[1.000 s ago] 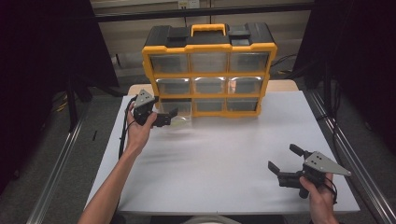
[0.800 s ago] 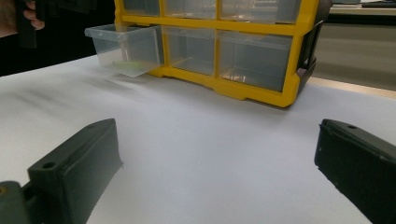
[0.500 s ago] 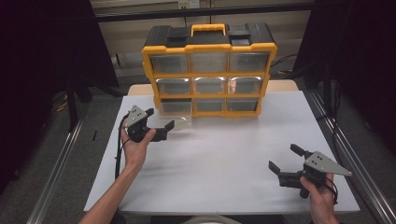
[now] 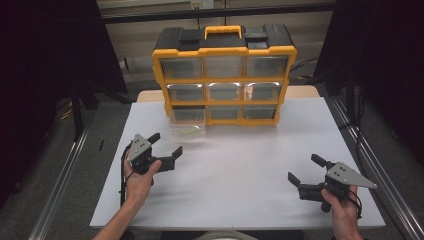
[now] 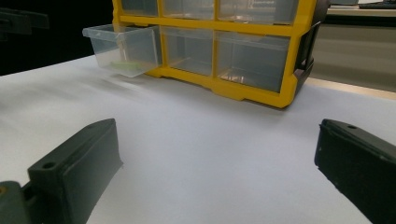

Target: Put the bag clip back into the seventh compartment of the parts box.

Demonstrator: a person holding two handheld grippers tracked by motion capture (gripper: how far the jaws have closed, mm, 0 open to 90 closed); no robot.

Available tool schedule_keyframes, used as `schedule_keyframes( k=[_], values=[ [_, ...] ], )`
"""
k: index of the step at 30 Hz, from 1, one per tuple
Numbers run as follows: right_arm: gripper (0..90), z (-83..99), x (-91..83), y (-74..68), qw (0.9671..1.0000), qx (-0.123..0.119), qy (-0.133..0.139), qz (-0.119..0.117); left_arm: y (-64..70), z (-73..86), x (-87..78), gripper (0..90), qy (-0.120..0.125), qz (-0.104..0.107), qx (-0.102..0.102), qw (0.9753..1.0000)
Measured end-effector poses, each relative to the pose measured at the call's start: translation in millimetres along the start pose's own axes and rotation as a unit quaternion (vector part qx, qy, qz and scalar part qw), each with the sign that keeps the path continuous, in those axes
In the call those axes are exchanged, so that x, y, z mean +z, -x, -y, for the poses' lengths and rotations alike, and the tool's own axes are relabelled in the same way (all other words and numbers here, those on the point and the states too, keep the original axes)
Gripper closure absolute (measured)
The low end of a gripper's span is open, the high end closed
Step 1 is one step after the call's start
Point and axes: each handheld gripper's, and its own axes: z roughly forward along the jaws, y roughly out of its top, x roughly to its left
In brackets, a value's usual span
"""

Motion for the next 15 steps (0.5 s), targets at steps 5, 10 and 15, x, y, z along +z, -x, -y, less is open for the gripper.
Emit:
schedule_keyframes(
  k=[5,10,15],
  values=[
    [0.0,-0.2,0.0,-0.4,1.0,0.0,0.001,-0.001,1.7,8.6,-11.3,3.5,-0.017,0.003,0.001,0.9998],
    [0.0,0.1,-0.8,0.9,1.0,0.003,0.0,0.005,-0.6,13.8,-28.5,3.5,-0.005,0.006,-0.005,1.0],
    [0.0,0.2,0.1,1.8,1.0,0.001,-0.001,0.006,2.0,18.8,-49.8,3.6,-0.015,-0.011,0.024,0.9995]
  ],
)
